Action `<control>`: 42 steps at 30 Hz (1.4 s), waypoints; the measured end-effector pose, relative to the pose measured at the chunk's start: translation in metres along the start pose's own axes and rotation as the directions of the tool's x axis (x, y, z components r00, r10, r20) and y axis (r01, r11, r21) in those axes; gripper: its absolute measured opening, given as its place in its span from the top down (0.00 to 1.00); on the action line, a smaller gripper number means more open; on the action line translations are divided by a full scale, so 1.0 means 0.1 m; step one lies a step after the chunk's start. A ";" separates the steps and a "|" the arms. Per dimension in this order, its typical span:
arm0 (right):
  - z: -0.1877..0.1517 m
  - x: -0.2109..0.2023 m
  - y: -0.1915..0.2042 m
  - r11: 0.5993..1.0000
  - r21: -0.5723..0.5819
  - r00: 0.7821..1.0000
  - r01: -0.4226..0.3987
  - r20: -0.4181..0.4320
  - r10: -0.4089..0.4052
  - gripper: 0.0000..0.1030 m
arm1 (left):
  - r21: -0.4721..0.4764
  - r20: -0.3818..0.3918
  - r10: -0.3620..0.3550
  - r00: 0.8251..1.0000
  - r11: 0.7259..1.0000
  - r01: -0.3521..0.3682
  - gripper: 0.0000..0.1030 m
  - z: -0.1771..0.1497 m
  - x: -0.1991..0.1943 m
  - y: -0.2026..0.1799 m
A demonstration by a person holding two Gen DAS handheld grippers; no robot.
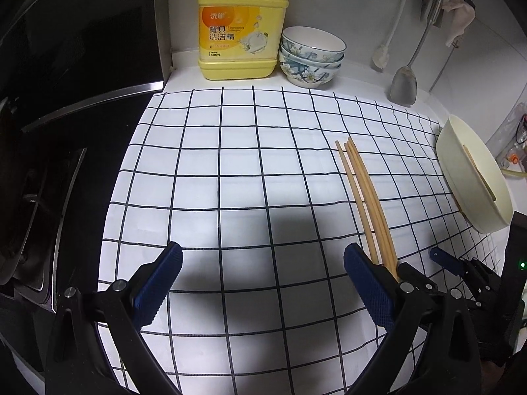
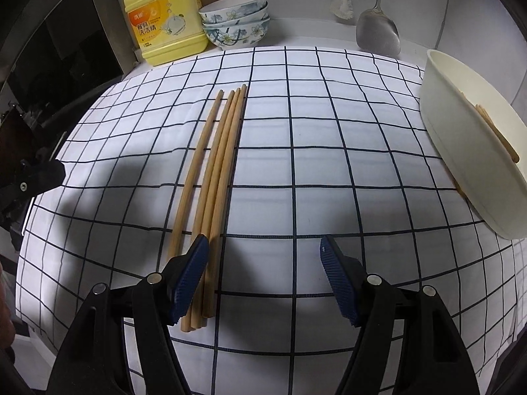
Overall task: Organize utensils
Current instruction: 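Lower the right tool around one wooden chopstick at the pile's edge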
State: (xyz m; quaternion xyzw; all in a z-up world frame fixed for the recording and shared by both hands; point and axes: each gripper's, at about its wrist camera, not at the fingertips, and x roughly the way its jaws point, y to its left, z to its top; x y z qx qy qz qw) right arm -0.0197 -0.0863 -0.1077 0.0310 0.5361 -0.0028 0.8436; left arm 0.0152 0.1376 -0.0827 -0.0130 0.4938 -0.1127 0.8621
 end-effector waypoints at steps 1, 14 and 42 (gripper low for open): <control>-0.01 0.01 0.00 1.000 0.001 1.000 0.003 -0.001 -0.003 0.35 | -0.001 -0.001 -0.001 1.000 1.000 0.001 0.06 0.00 0.00 0.00; -0.04 0.02 0.09 0.998 -0.060 1.000 0.028 -0.001 -0.028 0.35 | 0.006 -0.007 -0.011 1.000 1.000 0.011 0.06 -0.01 0.04 -0.01; 0.20 0.13 -0.42 0.997 -0.054 0.998 0.063 0.021 -0.062 0.35 | 0.122 -0.067 -0.053 0.996 0.991 0.061 0.06 -0.18 0.50 -0.64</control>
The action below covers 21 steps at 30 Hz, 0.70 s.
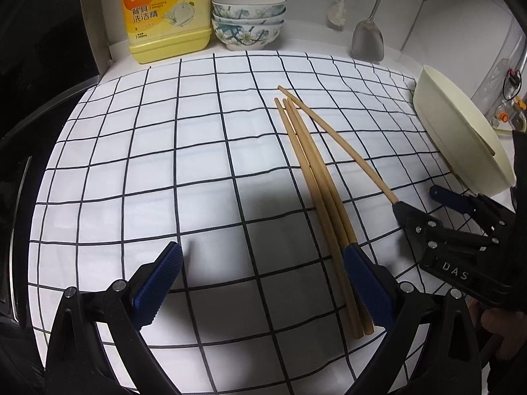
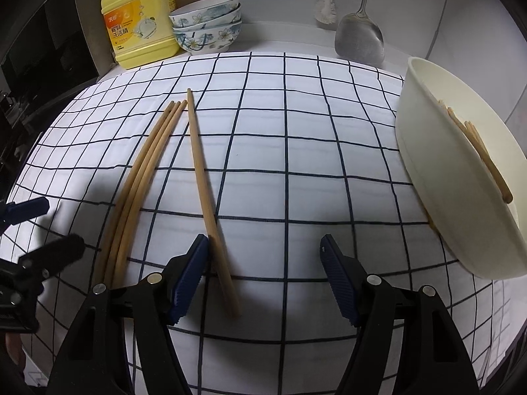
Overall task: Organize utensils
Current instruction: 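Lower the right tool around one wooden chopstick at the pile's edge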
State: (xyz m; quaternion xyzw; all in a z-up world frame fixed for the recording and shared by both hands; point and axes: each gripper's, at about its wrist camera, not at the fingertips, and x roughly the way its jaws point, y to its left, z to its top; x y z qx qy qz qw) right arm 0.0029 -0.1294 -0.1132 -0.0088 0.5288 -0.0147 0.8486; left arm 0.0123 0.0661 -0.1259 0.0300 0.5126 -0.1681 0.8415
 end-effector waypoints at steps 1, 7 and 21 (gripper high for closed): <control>0.00 0.00 -0.01 1.000 -0.002 1.000 -0.004 0.000 0.004 0.35 | -0.003 -0.007 0.004 1.000 1.000 -0.004 0.06 -0.01 0.02 -0.01; 0.03 0.01 0.00 1.000 -0.009 1.000 -0.023 0.000 0.023 0.35 | -0.003 -0.044 0.042 0.998 0.999 -0.042 0.06 -0.05 0.12 -0.05; 0.10 0.06 -0.01 0.999 -0.011 0.999 -0.044 -0.002 0.044 0.35 | -0.014 -0.040 0.082 0.996 0.997 -0.082 0.05 0.03 0.19 -0.10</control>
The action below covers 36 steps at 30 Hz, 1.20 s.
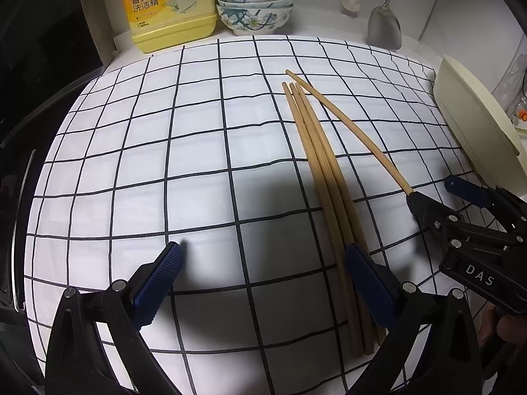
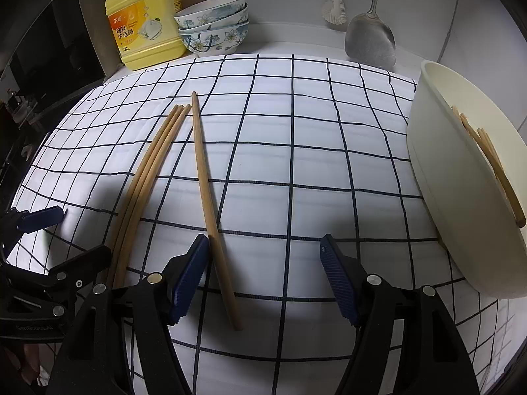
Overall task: Organize utensils
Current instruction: 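Lower the right tool around one wooden chopstick at the pile's edge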
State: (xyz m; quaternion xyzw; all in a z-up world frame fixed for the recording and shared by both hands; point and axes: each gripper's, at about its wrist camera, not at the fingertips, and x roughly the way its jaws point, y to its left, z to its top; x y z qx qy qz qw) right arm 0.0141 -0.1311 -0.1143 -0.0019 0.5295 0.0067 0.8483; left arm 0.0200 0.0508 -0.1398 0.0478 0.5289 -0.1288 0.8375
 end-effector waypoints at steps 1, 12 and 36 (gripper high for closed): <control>0.00 0.00 0.00 1.000 -0.001 1.000 0.000 0.001 0.000 0.35 | -0.001 0.000 0.003 1.000 1.000 -0.003 0.05 0.00 0.00 -0.01; -0.02 -0.03 0.00 1.000 -0.019 1.000 0.000 0.010 0.000 0.35 | -0.008 0.010 0.066 0.998 0.998 -0.066 0.05 0.01 0.04 0.04; 0.23 0.17 0.18 0.993 -0.110 0.999 -0.051 0.011 0.053 0.39 | -0.061 0.048 0.113 0.992 0.992 -0.110 0.07 0.56 0.31 0.10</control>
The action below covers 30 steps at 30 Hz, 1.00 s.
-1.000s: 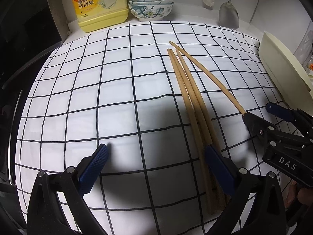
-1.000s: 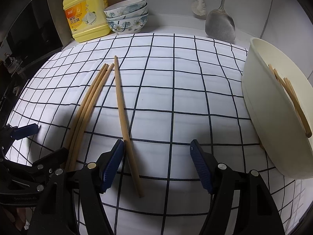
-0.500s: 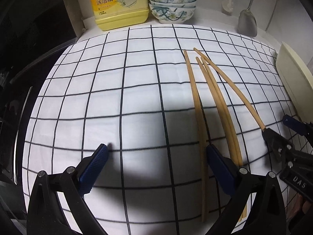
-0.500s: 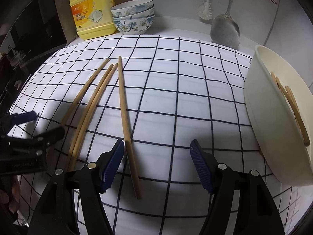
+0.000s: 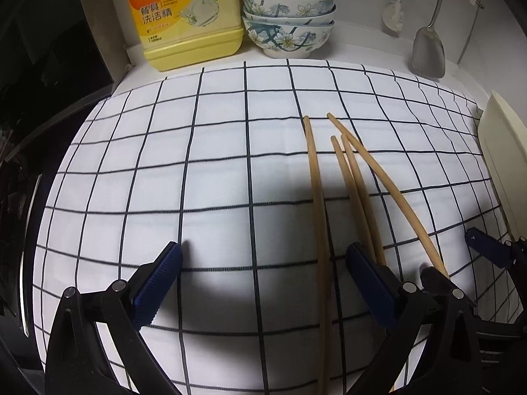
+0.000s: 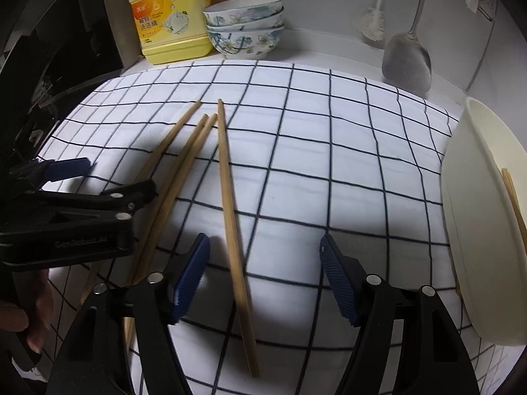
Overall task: Organize utensils
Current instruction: 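Lower the right tool around one wooden chopstick at the pile's edge, then close the right tool on the chopstick and lift it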
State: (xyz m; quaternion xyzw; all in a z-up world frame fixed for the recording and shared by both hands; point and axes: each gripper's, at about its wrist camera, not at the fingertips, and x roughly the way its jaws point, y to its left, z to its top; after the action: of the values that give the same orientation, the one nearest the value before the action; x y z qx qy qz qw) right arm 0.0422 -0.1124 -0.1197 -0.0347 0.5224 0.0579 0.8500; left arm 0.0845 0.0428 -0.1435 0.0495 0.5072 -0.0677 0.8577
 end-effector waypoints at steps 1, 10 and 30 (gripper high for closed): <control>0.01 0.00 0.02 1.000 -0.013 1.000 -0.007 0.009 0.007 0.42 | 0.007 0.013 -0.002 1.000 1.000 0.002 0.11 -0.01 -0.01 -0.01; 0.09 0.02 0.19 0.995 -0.099 1.000 -0.013 0.020 0.015 0.90 | 0.088 0.058 -0.083 0.995 0.993 0.077 0.71 -0.07 -0.14 -0.20; -0.09 -0.46 0.07 0.989 0.145 0.999 -0.030 0.029 0.026 0.94 | 0.177 0.015 -0.220 0.975 0.961 0.214 0.93 -0.28 -0.59 -0.02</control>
State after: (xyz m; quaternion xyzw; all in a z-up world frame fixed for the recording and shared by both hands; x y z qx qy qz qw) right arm 0.0125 -0.1092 -0.0829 0.0355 0.5142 0.0319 0.8563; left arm 0.0317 0.0494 -0.1058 0.0672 0.4867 -0.2063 0.8462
